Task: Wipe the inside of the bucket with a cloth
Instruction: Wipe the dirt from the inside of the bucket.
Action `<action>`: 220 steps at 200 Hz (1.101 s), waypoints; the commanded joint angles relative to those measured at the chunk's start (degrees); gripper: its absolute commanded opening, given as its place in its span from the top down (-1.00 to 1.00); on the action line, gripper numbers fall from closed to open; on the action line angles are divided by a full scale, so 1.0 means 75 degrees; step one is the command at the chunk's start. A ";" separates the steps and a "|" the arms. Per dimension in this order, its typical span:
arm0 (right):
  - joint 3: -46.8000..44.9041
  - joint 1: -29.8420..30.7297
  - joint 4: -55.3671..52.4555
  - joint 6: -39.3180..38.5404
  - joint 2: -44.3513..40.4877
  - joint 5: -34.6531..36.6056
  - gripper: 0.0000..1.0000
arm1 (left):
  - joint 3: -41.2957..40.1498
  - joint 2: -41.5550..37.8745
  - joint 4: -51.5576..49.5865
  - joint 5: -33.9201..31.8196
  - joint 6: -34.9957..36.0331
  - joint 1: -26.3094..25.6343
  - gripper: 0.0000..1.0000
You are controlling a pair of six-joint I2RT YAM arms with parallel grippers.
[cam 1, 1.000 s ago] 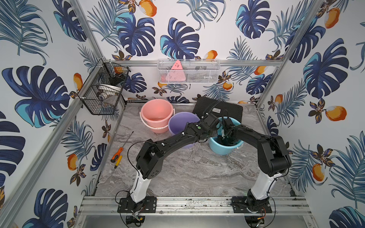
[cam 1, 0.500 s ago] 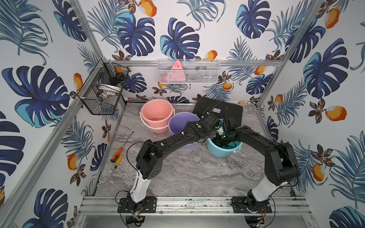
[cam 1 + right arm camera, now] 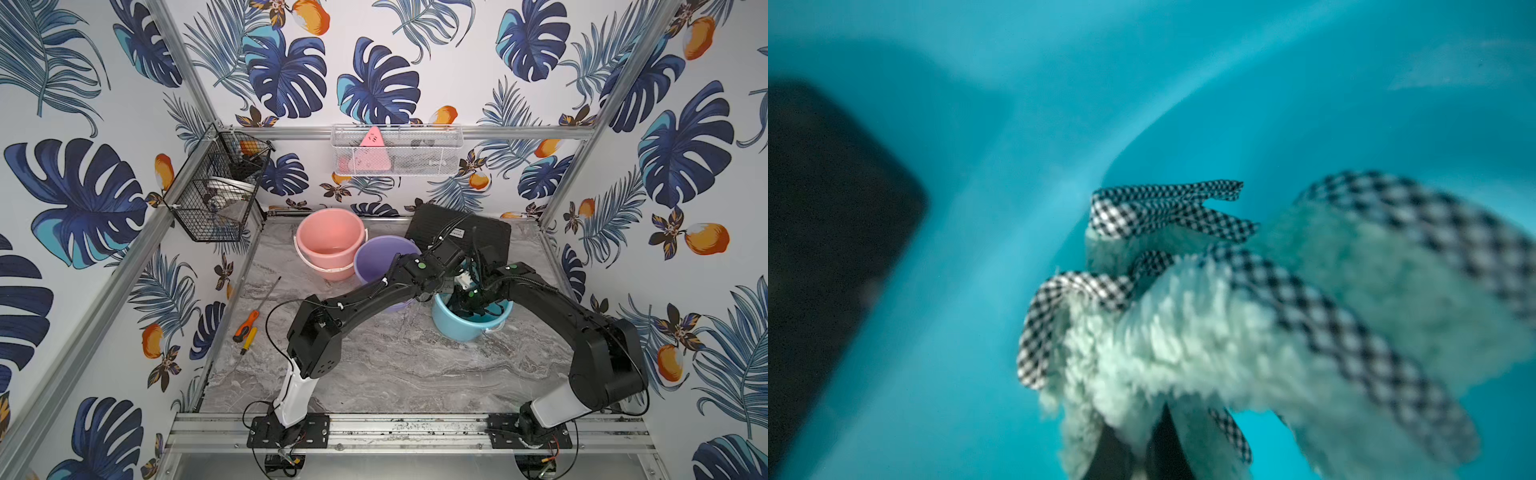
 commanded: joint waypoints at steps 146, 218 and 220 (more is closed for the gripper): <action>0.0383 -0.0270 0.3184 0.2051 -0.0280 0.2627 1.00 | -0.0431 -0.0222 0.0593 0.0665 -0.0144 0.0002 1.00; 0.0046 -0.0247 0.3116 0.2605 -0.1316 0.5042 1.00 | -0.0271 -0.0194 0.0360 0.0489 -0.0060 -0.0018 1.00; 0.0065 -0.0254 0.3133 0.2593 -0.1303 0.4932 1.00 | -0.0262 -0.0200 0.0363 0.0483 -0.0051 -0.0018 1.00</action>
